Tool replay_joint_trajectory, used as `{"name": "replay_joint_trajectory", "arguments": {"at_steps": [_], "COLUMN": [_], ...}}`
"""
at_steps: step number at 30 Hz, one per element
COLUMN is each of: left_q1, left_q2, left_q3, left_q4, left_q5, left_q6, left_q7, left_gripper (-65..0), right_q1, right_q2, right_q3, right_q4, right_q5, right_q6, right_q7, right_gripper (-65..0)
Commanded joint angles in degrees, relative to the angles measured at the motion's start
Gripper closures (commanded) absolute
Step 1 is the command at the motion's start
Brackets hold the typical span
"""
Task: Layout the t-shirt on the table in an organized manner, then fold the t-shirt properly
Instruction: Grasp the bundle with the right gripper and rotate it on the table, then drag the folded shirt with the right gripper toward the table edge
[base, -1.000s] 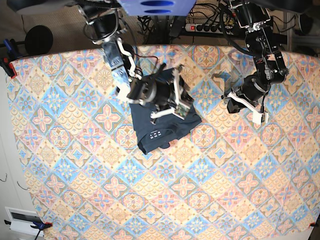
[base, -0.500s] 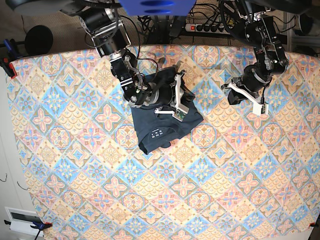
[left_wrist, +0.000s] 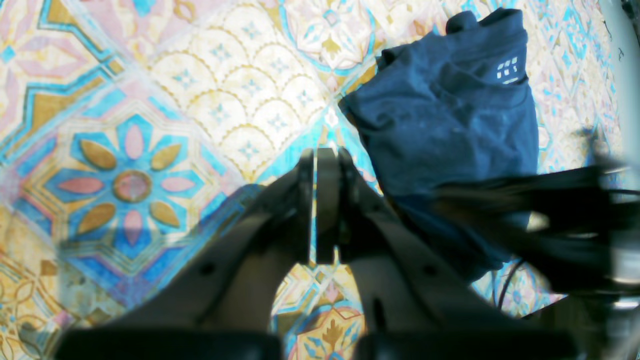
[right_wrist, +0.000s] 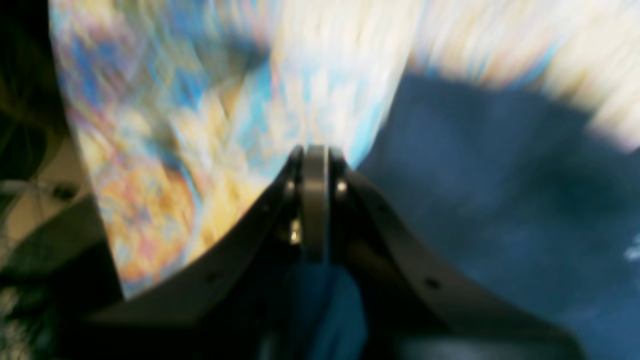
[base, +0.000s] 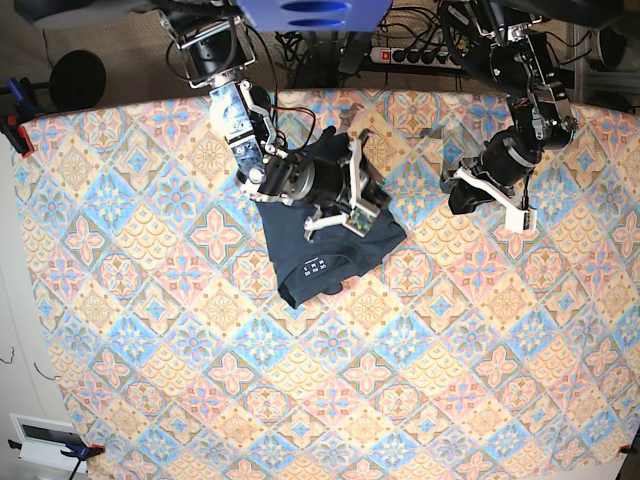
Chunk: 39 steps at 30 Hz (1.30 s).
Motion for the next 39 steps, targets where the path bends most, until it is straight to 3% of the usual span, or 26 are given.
{"name": "replay_joint_trajectory", "arguments": {"at_steps": [1, 7, 14, 24, 33, 39], "left_q1": [-0.5, 0.2, 0.2, 0.1, 0.1, 0.2], "left_q2": [-0.6, -0.7, -0.7, -0.6, -0.4, -0.4], "left_q3": [-0.1, -0.1, -0.1, -0.1, -0.1, -0.1], "left_q4": [1.0, 1.0, 1.0, 1.0, 1.0, 1.0], "left_q5": [-1.1, -1.1, -1.1, -1.1, -1.1, -1.1], "left_q6": [-0.2, -0.2, -0.2, -0.2, -0.2, -0.2], "left_q7": [-0.9, -0.9, -0.9, -0.9, -0.9, -0.8], "left_gripper": [0.0, 0.0, 0.0, 0.0, 0.0, 0.0], "right_q1": [-0.3, -4.3, -4.5, -4.1, -3.9, 4.2], "right_q2": [-0.4, 2.1, 6.3, 6.4, 6.4, 6.2], "right_q3": [0.0, 0.5, 0.4, 0.2, 0.7, 0.2], "right_q4": [2.8, 9.5, 5.1, -10.3, -1.9, -3.5], "right_q5": [0.6, 0.6, 0.6, 0.5, 0.5, 0.6], "right_q6": [0.3, 0.3, 0.3, 0.3, 0.3, 0.3], "right_q7": [0.0, -1.1, -1.0, -0.6, -0.9, -1.0], "right_gripper": [-0.9, -0.8, -0.8, -0.8, -0.7, -0.9]}}
